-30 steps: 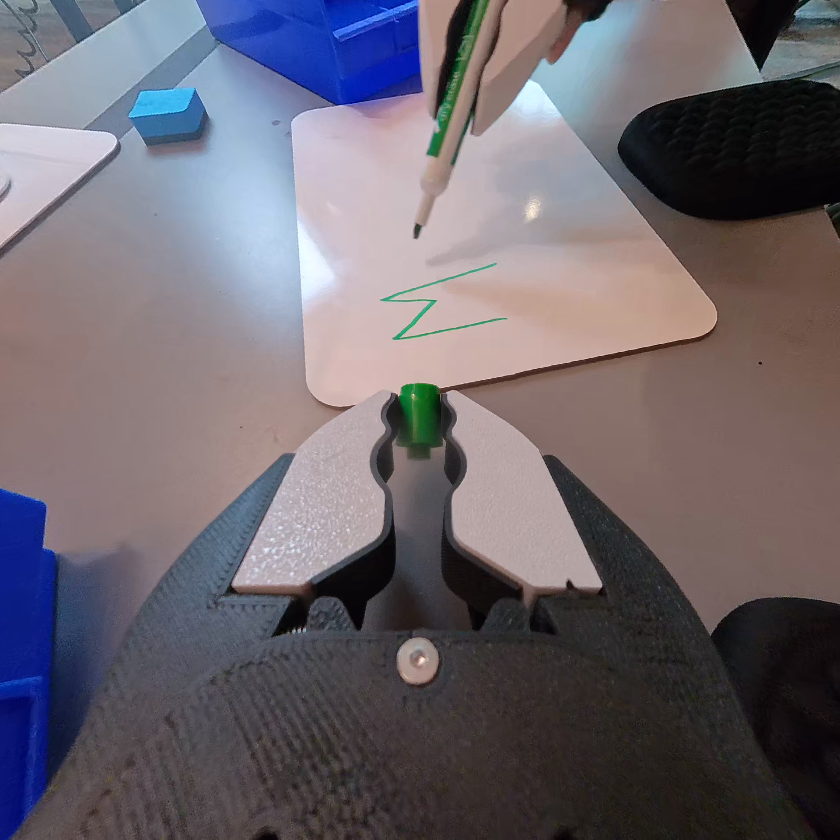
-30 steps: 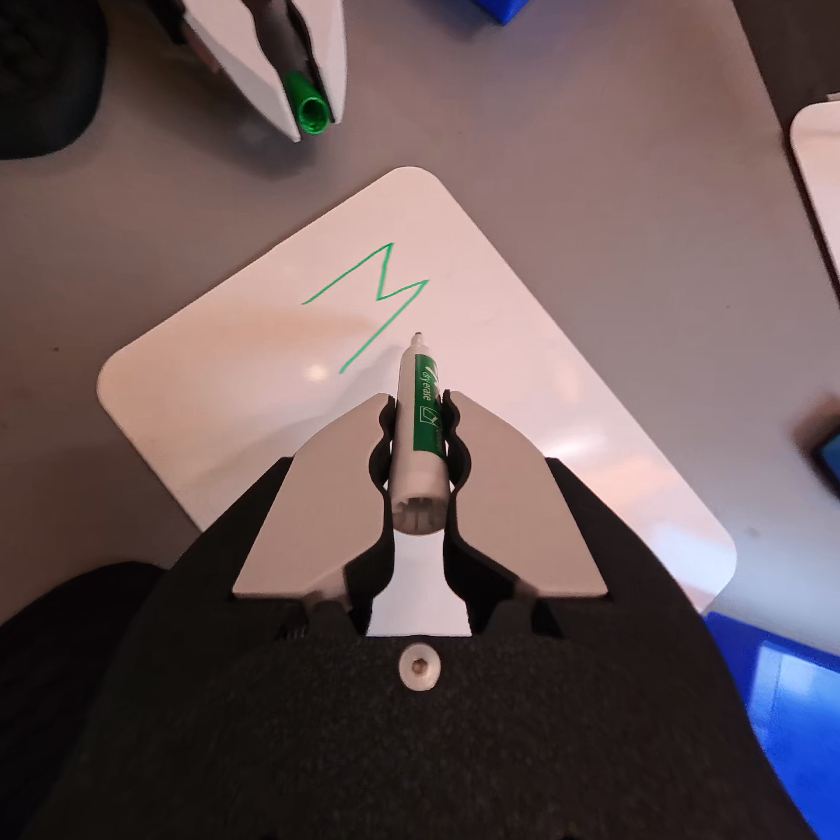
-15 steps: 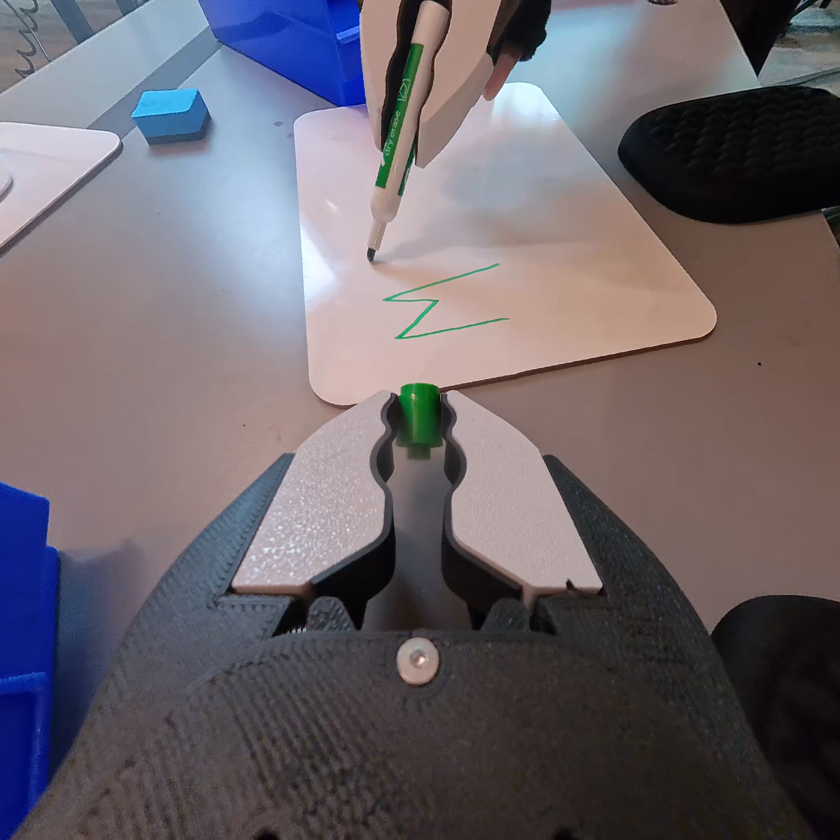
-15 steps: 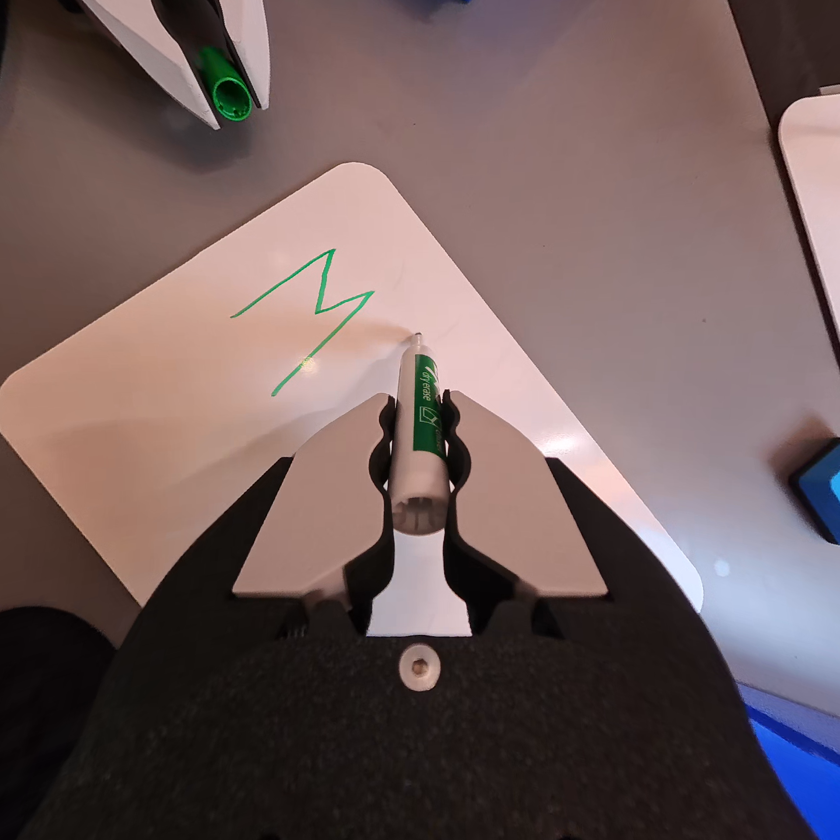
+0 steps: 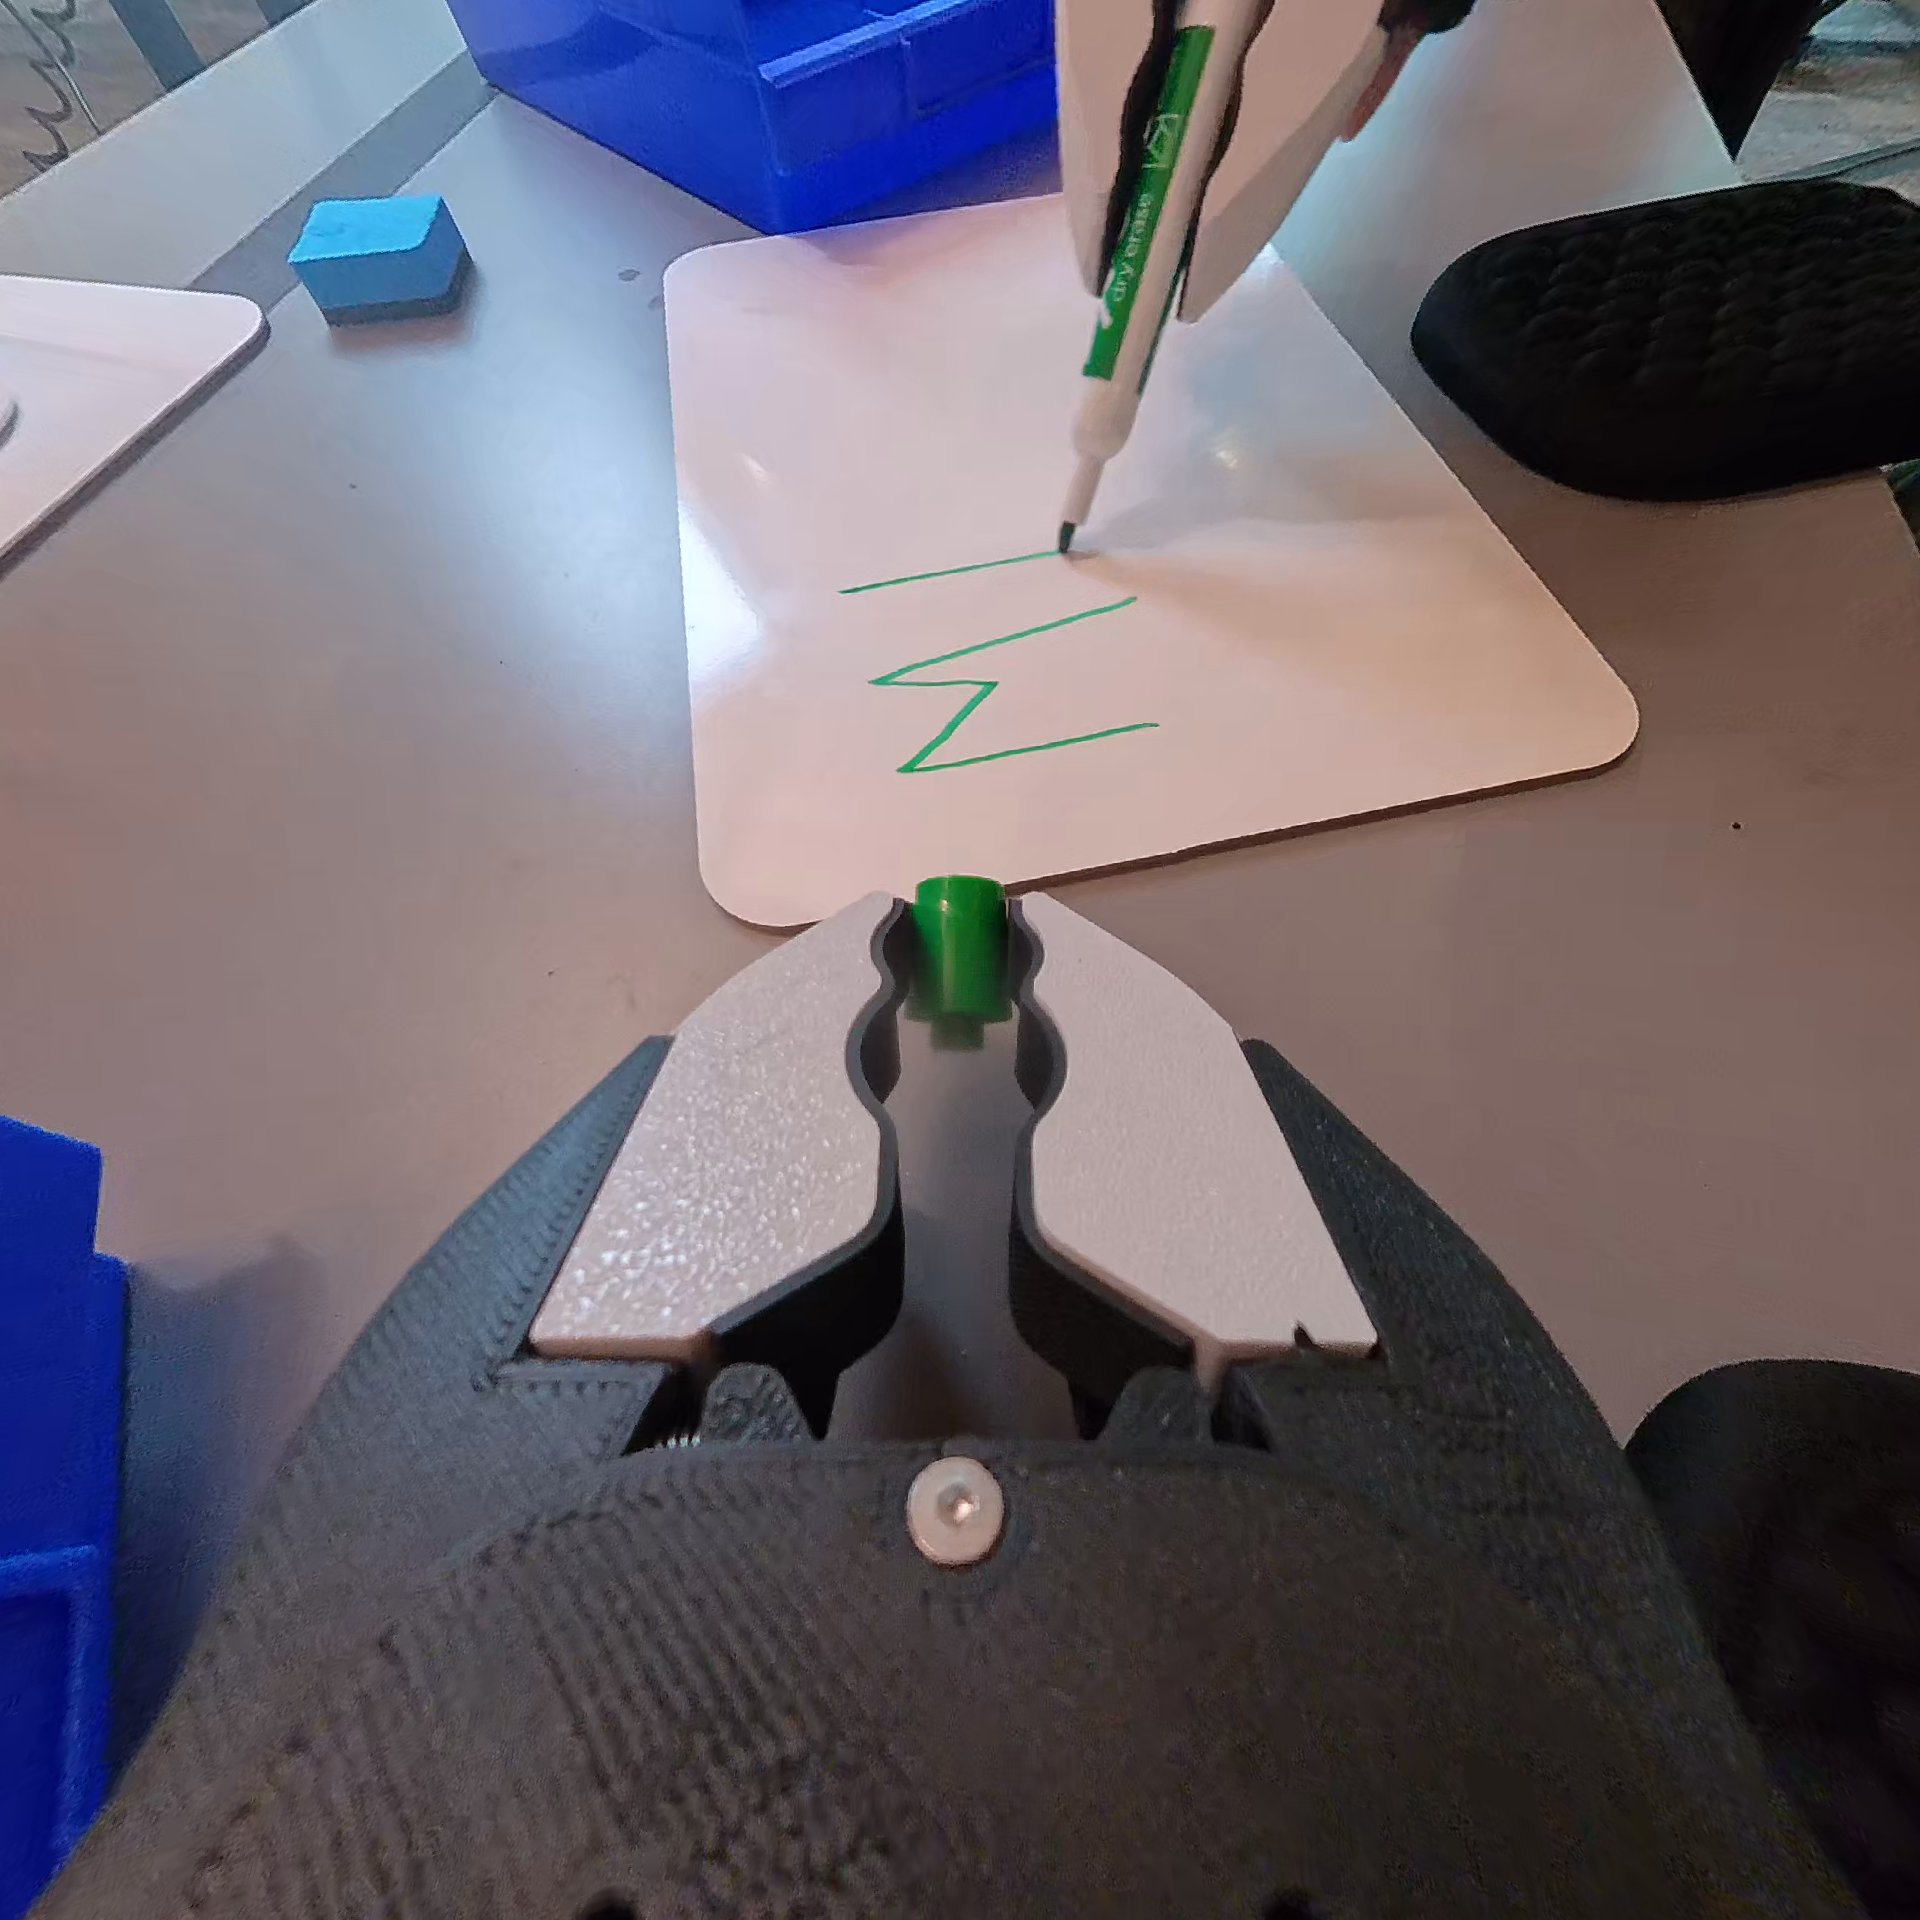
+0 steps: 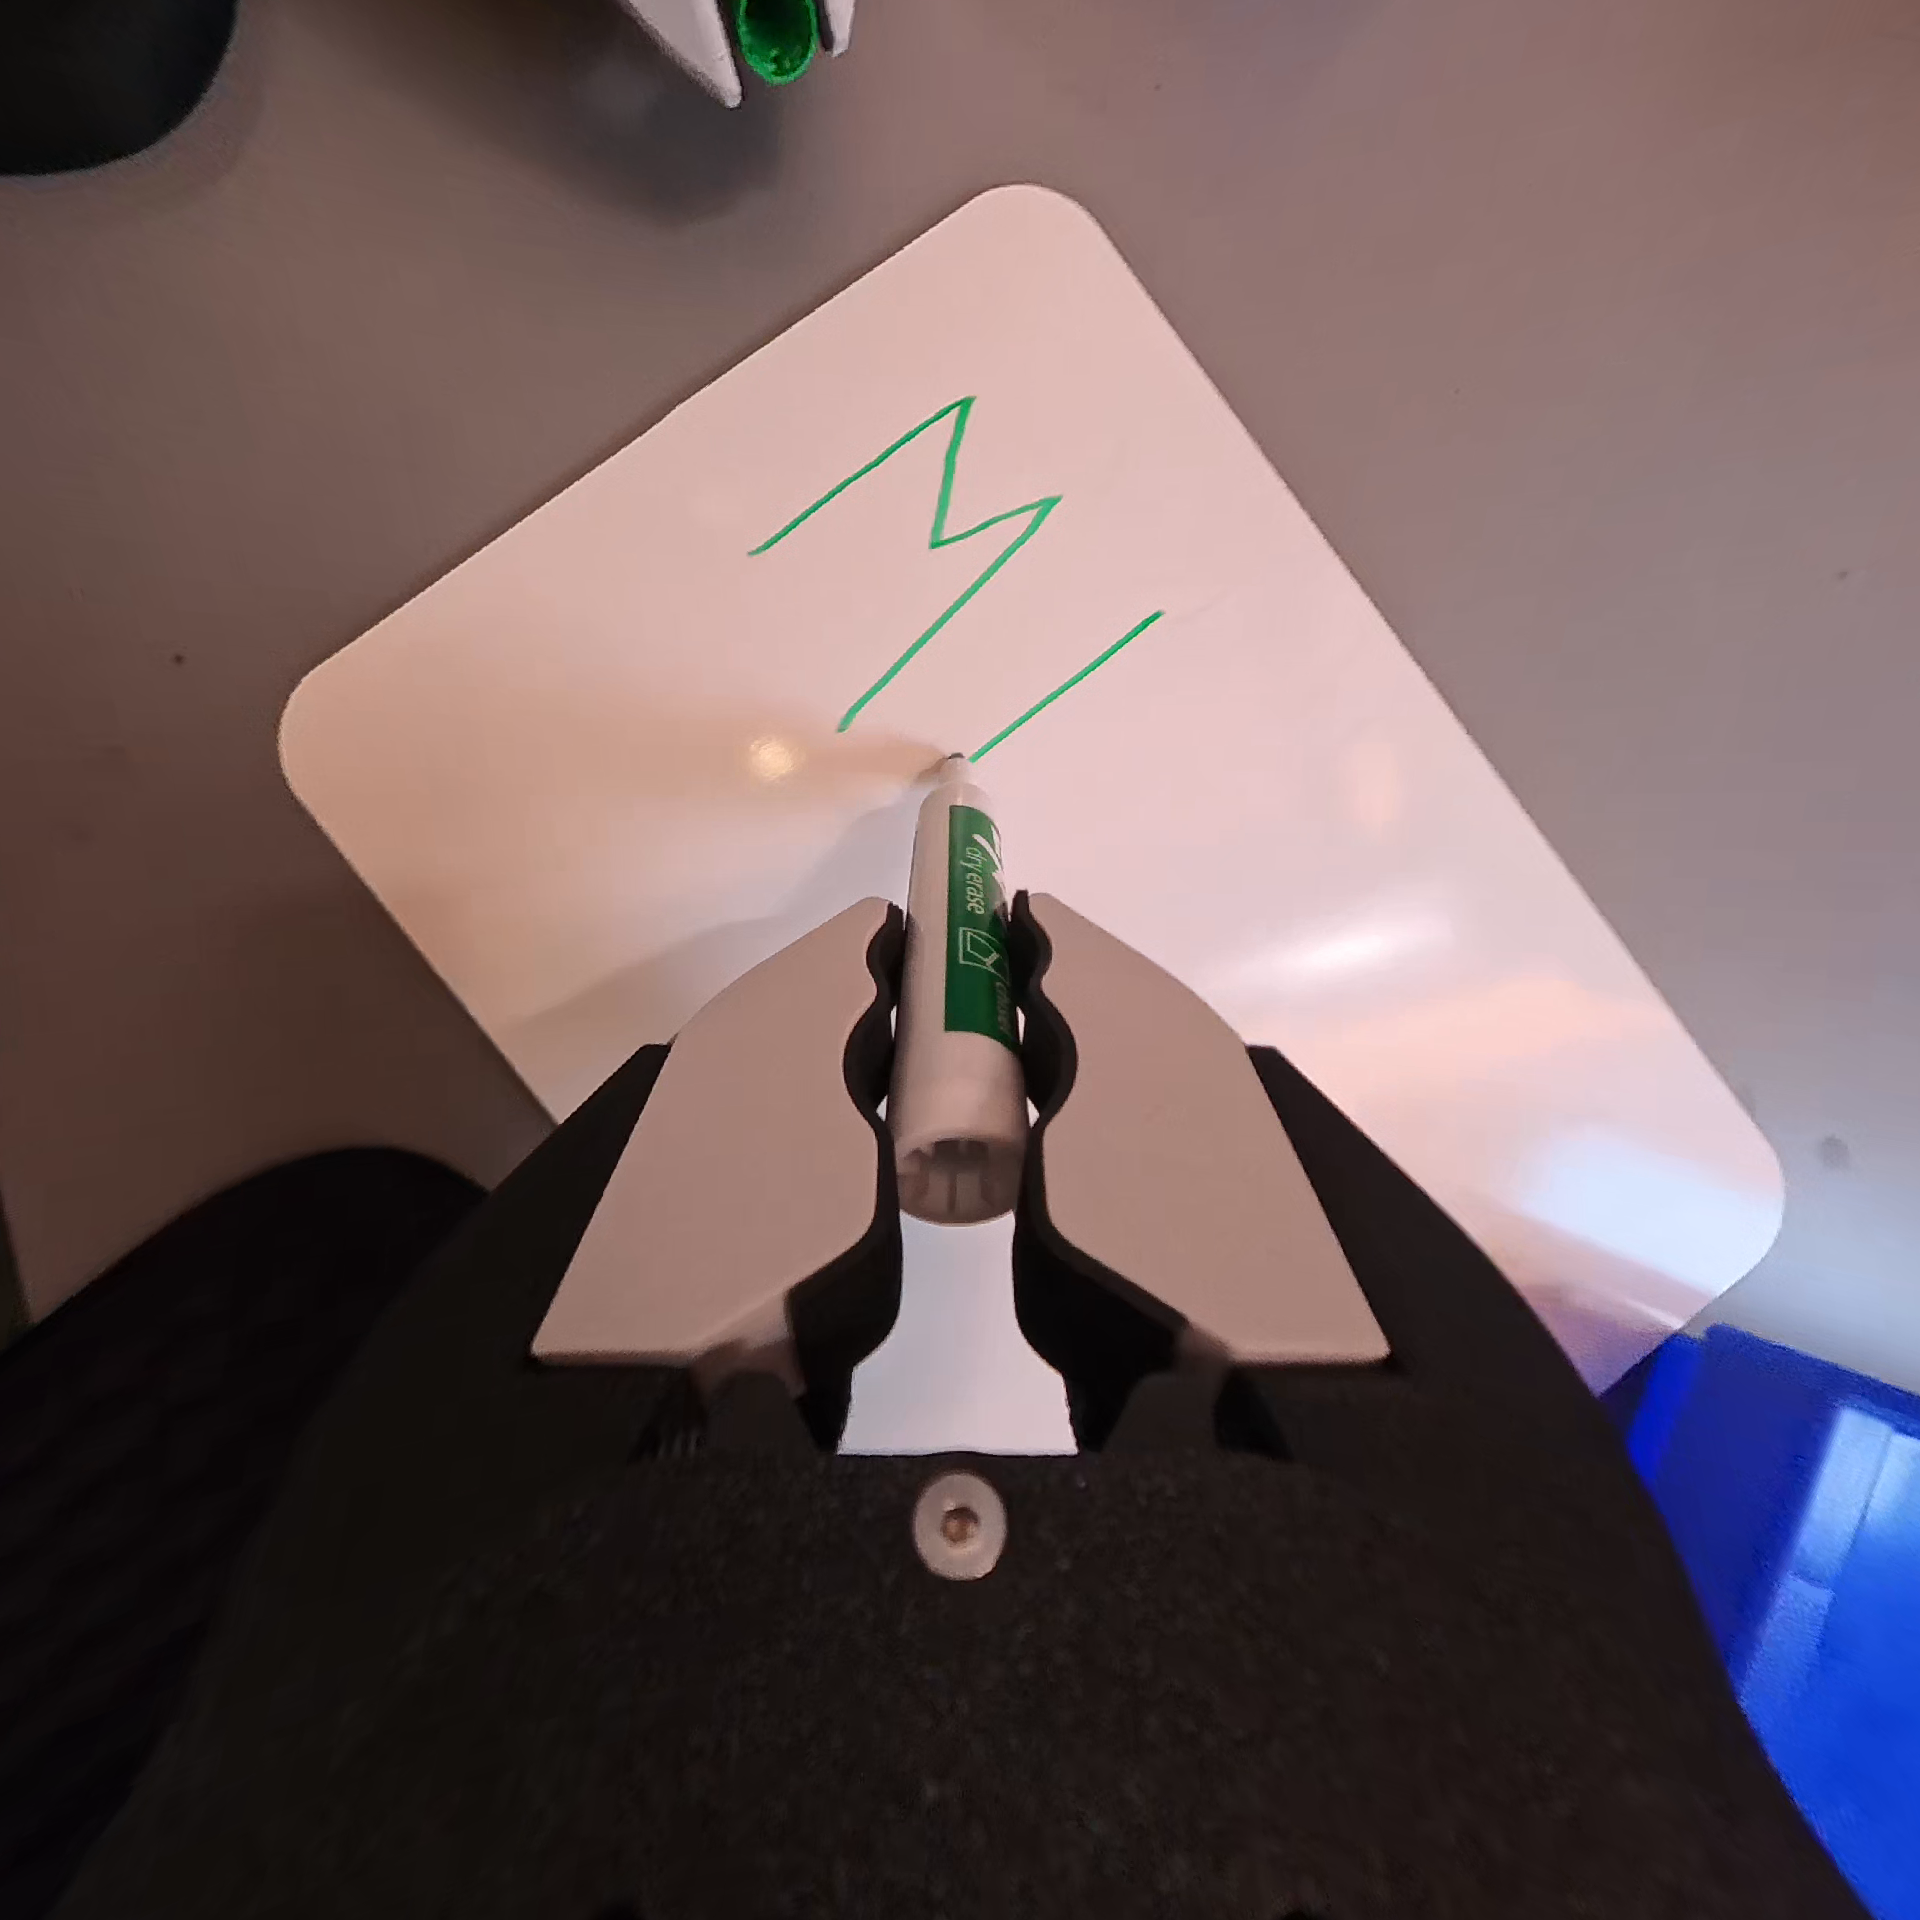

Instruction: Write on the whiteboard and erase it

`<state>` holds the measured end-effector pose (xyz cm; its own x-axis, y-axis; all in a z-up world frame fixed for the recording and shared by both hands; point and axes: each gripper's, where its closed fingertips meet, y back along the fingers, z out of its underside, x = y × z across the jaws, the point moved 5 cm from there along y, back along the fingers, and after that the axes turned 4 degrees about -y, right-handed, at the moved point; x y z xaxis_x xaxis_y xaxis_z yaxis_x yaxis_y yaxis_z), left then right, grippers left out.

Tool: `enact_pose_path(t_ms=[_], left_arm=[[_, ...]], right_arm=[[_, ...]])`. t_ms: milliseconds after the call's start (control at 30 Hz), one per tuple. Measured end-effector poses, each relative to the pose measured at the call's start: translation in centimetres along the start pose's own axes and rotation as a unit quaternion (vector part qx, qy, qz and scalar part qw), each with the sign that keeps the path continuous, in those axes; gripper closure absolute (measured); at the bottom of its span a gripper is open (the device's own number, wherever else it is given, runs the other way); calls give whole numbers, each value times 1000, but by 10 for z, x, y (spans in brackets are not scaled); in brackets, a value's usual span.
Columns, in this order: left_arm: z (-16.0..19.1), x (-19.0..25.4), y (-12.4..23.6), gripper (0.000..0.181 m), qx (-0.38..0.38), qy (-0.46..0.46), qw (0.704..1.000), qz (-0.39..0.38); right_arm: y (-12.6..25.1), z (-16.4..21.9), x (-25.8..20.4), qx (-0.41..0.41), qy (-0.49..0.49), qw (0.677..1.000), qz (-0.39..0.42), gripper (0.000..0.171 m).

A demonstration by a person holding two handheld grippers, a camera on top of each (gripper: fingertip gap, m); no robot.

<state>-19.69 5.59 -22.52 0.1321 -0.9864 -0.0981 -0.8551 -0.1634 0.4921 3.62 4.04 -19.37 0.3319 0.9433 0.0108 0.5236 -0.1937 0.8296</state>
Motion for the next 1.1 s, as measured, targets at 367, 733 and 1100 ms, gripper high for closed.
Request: enact_pose_path(t_ms=[367,733,1100], left_arm=[[-1,0,2,164,0,-4,1000,-2],[-1,-1,3,163,2,-2,1000,-2],[0,-1,2,163,0,-1,1000,-1]], right_arm=[[-11,-11,14,18,4,1000,15,152],[-27,-29,44,24,12,999,22,152],[-26,-15,40,8,5,1000,19,152]])
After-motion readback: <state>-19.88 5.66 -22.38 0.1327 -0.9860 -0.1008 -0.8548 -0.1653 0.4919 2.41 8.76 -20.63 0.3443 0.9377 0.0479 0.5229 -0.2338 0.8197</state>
